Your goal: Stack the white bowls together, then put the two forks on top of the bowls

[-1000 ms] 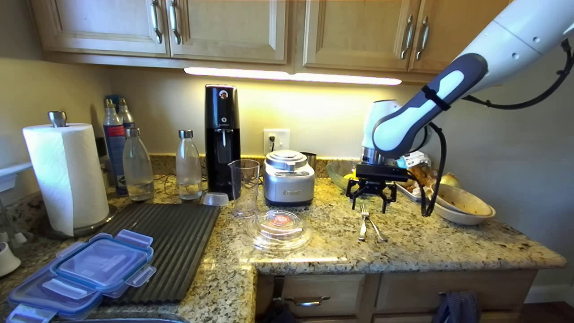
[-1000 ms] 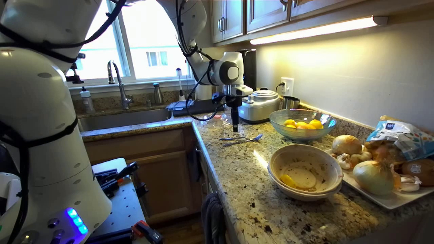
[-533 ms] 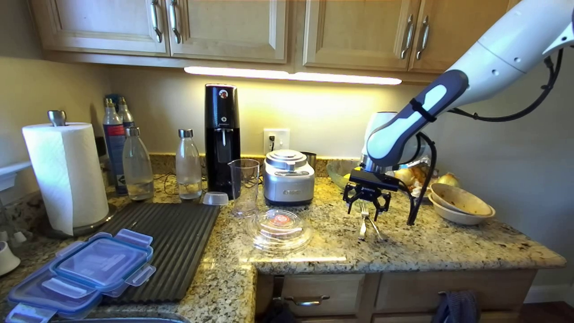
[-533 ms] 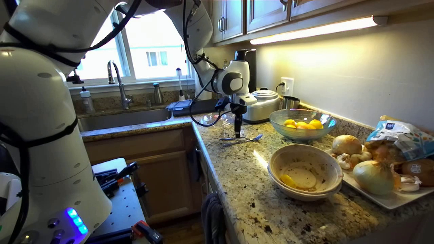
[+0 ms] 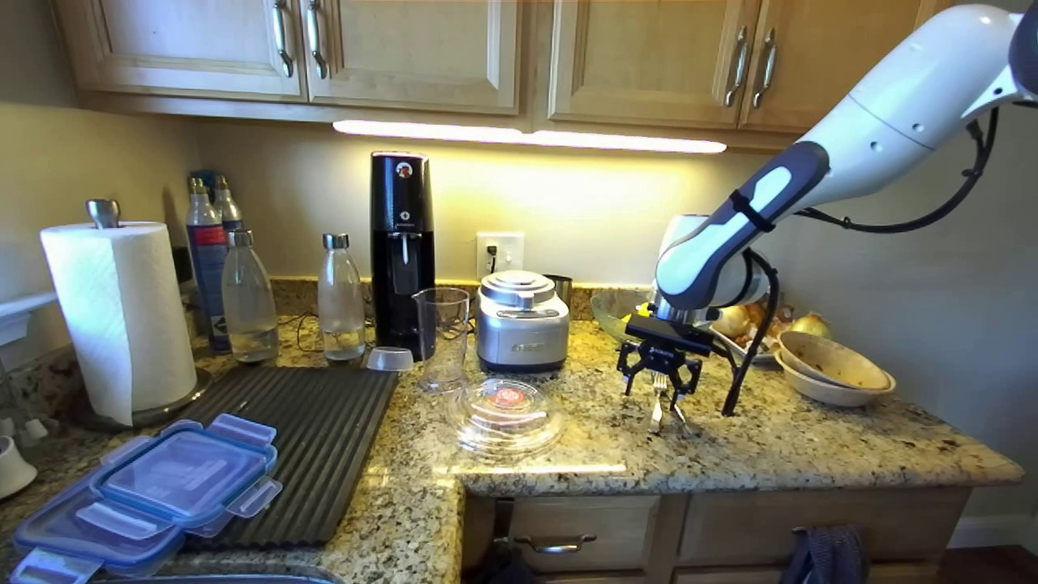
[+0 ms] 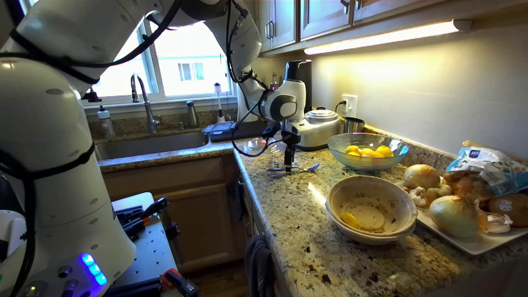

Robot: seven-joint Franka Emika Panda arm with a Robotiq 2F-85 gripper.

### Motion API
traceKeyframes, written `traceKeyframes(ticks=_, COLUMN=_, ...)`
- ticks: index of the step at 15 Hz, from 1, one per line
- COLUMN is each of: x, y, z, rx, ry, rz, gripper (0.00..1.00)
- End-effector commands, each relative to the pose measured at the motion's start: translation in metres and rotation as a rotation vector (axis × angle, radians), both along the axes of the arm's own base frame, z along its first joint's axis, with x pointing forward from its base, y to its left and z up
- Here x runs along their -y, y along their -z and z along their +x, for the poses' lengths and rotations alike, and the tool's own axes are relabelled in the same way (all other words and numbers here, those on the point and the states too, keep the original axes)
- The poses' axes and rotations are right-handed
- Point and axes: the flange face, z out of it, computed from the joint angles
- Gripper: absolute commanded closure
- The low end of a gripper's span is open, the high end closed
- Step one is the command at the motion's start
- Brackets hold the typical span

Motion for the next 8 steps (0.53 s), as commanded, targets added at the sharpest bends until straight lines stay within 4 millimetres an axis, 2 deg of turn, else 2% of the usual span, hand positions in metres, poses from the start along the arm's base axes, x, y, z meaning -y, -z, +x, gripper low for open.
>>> traceKeyframes(ticks=1, x=0.0006, y=0.0025, z=0.0022, rx=0.016, ry=0.044, rz=0.016, gripper=0.42)
traceKeyframes(ticks=8, x=0.0057, y=-0.0013, z=0.0018, rx=0.023, ry=0.052, rz=0.017, gripper=0.88)
